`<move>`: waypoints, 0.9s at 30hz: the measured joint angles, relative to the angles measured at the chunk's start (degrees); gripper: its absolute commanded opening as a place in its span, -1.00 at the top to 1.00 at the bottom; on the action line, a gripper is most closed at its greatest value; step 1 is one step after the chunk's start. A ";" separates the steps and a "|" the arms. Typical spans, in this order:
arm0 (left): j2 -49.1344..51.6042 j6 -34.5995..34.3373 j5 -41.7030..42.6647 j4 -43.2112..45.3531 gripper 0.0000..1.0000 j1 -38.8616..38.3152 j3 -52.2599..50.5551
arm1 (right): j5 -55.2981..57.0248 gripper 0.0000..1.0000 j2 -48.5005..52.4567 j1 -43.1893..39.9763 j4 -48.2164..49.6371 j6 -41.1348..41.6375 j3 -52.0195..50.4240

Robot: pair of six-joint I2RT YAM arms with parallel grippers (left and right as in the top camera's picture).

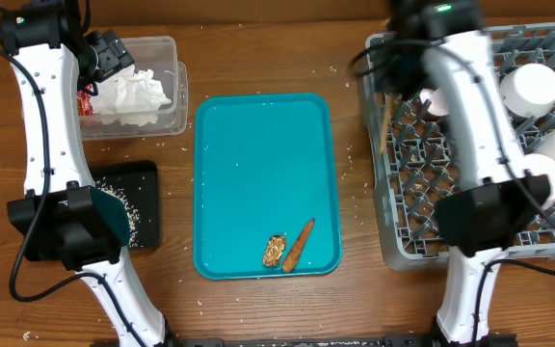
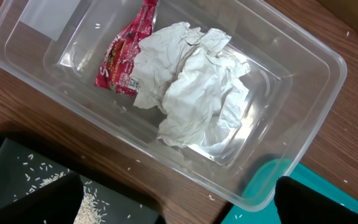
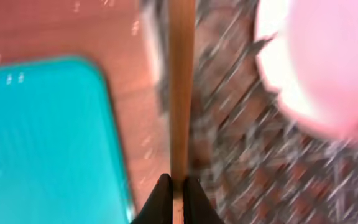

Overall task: Sort waste into correct bins and load items into the dishwasher
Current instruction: 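Carry the chopstick into the dish rack and release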

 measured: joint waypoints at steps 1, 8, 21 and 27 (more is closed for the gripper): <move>0.00 0.00 0.00 0.00 -1.00 0.00 0.00 | -1.01 0.92 0.00 -1.73 1.49 -2.38 0.04; 0.00 0.00 0.00 0.00 -1.00 0.00 0.00 | -5.42 0.92 0.00 -5.31 11.13 -13.05 -1.62; 0.00 0.00 0.00 0.00 -1.00 0.00 0.00 | -6.40 0.76 0.00 -5.03 20.48 -15.91 -11.28; 0.00 0.00 0.00 0.00 -1.00 0.00 0.00 | -6.40 0.42 0.00 -5.03 21.03 -16.11 -13.84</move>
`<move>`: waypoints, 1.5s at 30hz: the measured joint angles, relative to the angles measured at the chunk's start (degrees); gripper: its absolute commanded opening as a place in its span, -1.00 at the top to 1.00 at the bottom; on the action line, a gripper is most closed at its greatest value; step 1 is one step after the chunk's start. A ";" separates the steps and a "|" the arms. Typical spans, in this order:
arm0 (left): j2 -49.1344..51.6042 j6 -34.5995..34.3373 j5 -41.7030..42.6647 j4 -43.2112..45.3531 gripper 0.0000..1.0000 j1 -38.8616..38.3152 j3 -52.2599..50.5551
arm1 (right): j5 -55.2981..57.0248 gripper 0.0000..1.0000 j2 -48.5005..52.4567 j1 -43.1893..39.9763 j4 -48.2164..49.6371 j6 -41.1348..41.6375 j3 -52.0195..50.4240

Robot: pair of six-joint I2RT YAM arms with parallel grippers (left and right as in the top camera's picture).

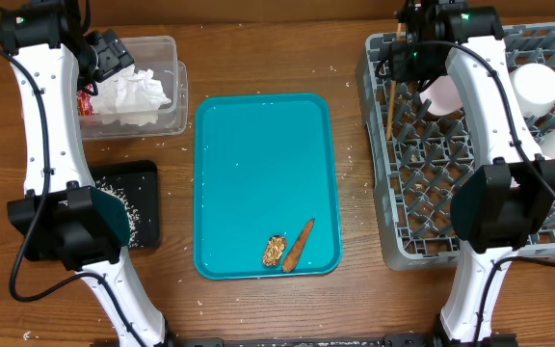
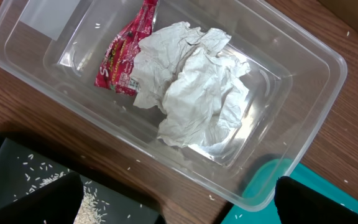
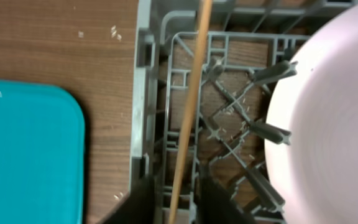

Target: Sort waste into correct bins and load items into the dishwasher

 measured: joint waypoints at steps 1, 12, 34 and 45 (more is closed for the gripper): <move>0.00 0.00 0.00 0.00 -0.99 0.00 0.00 | -0.02 0.42 0.00 0.00 -0.02 -0.04 -0.02; 0.00 0.00 0.00 0.00 -1.00 0.00 0.00 | -2.93 0.41 0.00 0.07 -5.14 1.97 0.07; 0.00 0.00 -0.02 0.00 -1.00 0.00 0.00 | -15.10 -1.00 0.00 23.61 -22.21 13.97 -0.26; 0.00 0.00 0.00 0.00 -1.00 0.00 0.00 | -9.27 -1.00 0.00 33.77 -12.76 25.59 -5.49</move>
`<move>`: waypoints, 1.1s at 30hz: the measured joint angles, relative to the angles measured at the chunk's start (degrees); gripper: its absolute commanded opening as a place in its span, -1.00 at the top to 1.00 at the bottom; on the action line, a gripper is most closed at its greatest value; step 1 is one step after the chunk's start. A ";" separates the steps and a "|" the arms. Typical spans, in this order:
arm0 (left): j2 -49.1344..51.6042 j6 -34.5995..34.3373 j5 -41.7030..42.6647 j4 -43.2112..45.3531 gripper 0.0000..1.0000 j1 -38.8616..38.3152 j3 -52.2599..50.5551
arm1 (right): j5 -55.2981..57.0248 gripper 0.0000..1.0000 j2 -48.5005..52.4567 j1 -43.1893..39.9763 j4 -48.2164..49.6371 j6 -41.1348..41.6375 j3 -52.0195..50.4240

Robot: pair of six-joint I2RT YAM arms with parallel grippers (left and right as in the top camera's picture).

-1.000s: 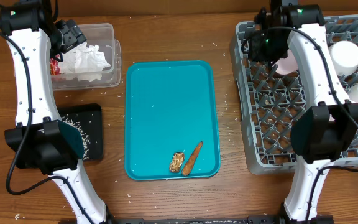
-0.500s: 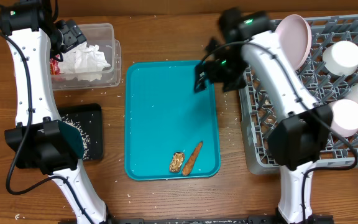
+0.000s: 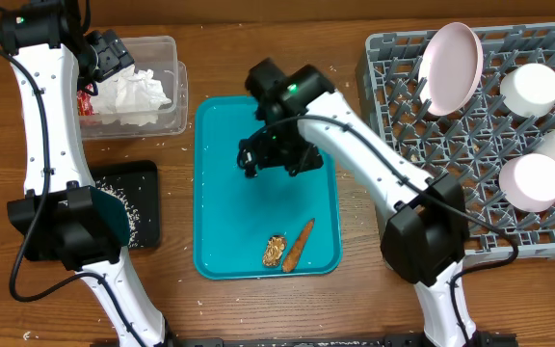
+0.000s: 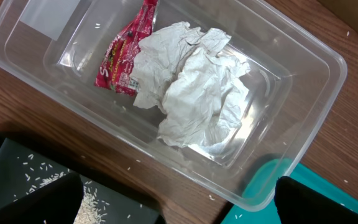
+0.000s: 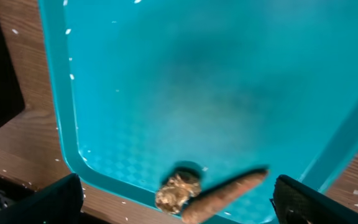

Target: Sort waste into correct bins and load items into the dishwasher

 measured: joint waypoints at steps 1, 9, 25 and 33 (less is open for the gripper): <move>0.00 0.00 0.00 0.00 -1.00 0.00 0.00 | 0.04 -1.00 0.00 0.57 0.68 0.28 0.00; 0.00 0.00 0.00 -0.02 -1.00 0.00 0.00 | 0.17 -1.00 0.02 0.81 3.37 1.40 1.03; 0.00 0.00 -0.02 0.00 -1.00 0.00 0.00 | 12.70 -1.00 -0.33 -29.14 -11.28 1.40 41.53; 0.00 0.00 0.00 0.00 -0.99 0.00 0.00 | 18.58 -1.00 -0.61 -48.43 -11.61 1.40 44.15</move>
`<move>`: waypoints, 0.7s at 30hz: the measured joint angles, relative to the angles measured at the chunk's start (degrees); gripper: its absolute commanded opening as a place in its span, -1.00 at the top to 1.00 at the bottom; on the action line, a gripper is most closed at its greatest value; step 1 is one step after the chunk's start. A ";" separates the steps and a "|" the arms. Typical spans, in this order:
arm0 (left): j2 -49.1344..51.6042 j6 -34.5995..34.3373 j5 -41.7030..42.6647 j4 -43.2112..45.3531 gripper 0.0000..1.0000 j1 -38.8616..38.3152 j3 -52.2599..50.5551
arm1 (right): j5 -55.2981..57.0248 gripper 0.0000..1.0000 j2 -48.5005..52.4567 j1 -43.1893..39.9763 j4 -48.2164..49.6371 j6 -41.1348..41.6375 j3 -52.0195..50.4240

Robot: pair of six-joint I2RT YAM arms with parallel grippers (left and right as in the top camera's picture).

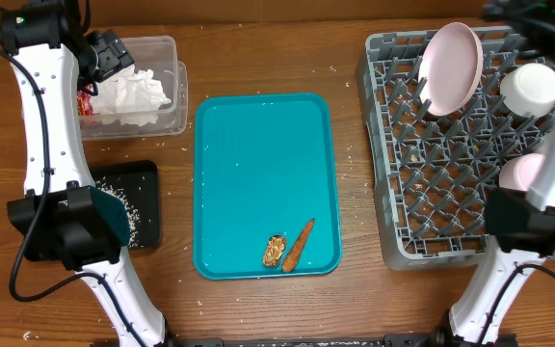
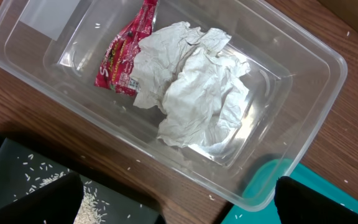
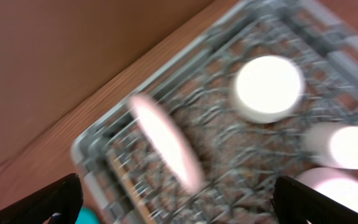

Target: Sort waste into correct bins and load items into the dishwasher

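Note:
On the teal tray (image 1: 258,173) lie an orange carrot-like scrap (image 1: 300,244) and a brown lump (image 1: 276,251) near its front right corner. The grey dish rack (image 1: 422,193) holds a pink plate (image 1: 451,67) and a white cup (image 1: 531,89). My right gripper (image 3: 185,202) hangs open and empty high over the rack's back; the view is blurred. My left gripper (image 2: 179,199) is open and empty over the clear bin (image 2: 303,81), which holds crumpled white paper (image 2: 197,87) and a red wrapper (image 2: 126,53).
A black tray (image 1: 143,207) sprinkled with rice sits in front of the clear bin at the left. A pink bowl (image 1: 514,173) in the rack is partly hidden by my right arm. Rice grains are scattered on the wooden table.
My right arm has gone from over the teal tray to the far right, above the back of the dish rack, still open and empty. The left arm has not moved.
First my right gripper was shut on a wooden stick at the rack's left edge. Then its fingers stood apart with the stick in the rack. Later it hung open over the tray's scraps, and now over the rack. The left gripper stayed open over the clear bin.

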 measured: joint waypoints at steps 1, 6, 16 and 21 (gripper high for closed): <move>0.00 0.00 -0.02 0.00 -0.99 0.00 0.00 | 0.26 -1.00 0.00 -1.75 0.04 0.00 0.00; 0.00 0.00 0.02 0.00 -1.00 0.00 0.00 | 0.52 -1.00 0.00 -7.89 0.04 0.00 -0.15; 0.00 -0.35 13.90 -1.60 -1.00 0.00 0.00 | 0.87 -1.00 0.00 -12.33 0.02 0.02 -0.15; 0.00 5.25 27.69 -6.03 -1.00 -0.66 0.00 | 0.87 -1.00 0.00 -12.24 0.00 -0.02 -0.15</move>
